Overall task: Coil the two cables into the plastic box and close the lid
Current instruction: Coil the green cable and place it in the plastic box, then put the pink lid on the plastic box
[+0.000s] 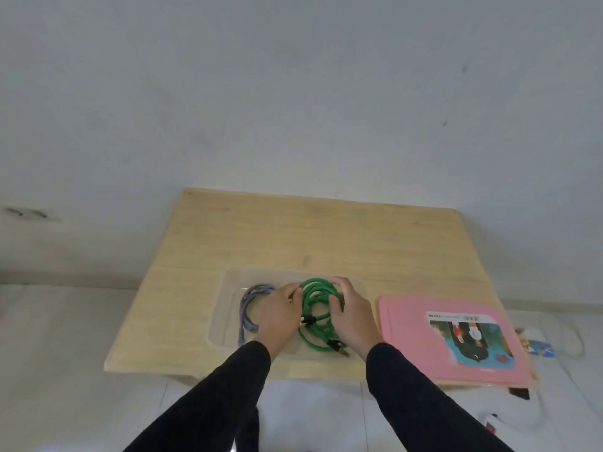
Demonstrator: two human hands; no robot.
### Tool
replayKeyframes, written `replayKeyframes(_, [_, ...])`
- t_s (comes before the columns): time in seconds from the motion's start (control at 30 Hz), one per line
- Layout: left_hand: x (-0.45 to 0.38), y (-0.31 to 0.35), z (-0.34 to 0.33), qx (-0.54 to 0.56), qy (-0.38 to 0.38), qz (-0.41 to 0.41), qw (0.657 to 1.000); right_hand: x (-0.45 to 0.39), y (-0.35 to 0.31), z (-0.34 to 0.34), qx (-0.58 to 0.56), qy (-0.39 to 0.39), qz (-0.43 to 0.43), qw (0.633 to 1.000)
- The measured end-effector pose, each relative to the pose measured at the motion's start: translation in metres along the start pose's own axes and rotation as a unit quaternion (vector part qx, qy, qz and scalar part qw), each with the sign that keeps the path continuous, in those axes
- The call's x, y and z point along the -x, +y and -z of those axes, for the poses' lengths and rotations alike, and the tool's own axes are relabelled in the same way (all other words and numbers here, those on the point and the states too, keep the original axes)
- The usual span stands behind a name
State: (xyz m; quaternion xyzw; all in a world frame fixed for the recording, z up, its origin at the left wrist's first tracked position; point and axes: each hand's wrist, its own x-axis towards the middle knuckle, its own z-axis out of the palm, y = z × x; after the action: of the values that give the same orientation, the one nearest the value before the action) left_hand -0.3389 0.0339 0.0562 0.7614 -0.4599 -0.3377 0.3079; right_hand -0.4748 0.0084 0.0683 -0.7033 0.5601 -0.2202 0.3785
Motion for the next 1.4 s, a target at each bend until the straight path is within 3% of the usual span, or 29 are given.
replayKeyframes(0.23, [0.002,-0.001,-0.013,-0.113,0.006,-0.019,0.993,-0.002,0.012,-0.006,0.067,-0.053,-0.013,0.996])
replayKeyframes(0.4, [0.009,0.003,-0.022,-0.216,-0.022,-0.017,0.976,0.004,0.012,-0.012,0.197,-0.065,0.025,0.978])
replayKeyframes(0.57, [0.017,-0.002,-0.020,-0.381,-0.036,-0.125,0.915,0.012,0.010,-0.008,0.274,-0.035,0.087,0.957])
replayKeyframes(0.63, [0.021,-0.003,-0.019,-0.408,-0.003,-0.162,0.898,0.018,0.009,-0.006,0.280,-0.019,0.113,0.953])
replayKeyframes(0.77, [0.031,0.004,-0.013,-0.349,0.072,-0.225,0.907,0.032,0.008,0.005,0.285,-0.005,0.159,0.945])
replayKeyframes(1.0, [0.051,0.036,-0.031,-0.313,0.097,-0.344,0.880,0.060,0.019,0.050,0.265,0.094,0.170,0.945])
replayKeyframes(1.13, [0.072,0.061,-0.063,-0.276,0.083,-0.395,0.872,0.070,0.044,0.084,0.256,0.137,0.131,0.948])
replayKeyframes(1.27, [0.088,0.078,-0.105,-0.191,0.017,-0.308,0.932,0.079,0.087,0.115,0.256,0.147,0.082,0.952])
replayKeyframes(1.4, [0.091,0.078,-0.145,-0.210,-0.022,-0.211,0.954,0.090,0.135,0.146,0.267,0.123,0.021,0.956])
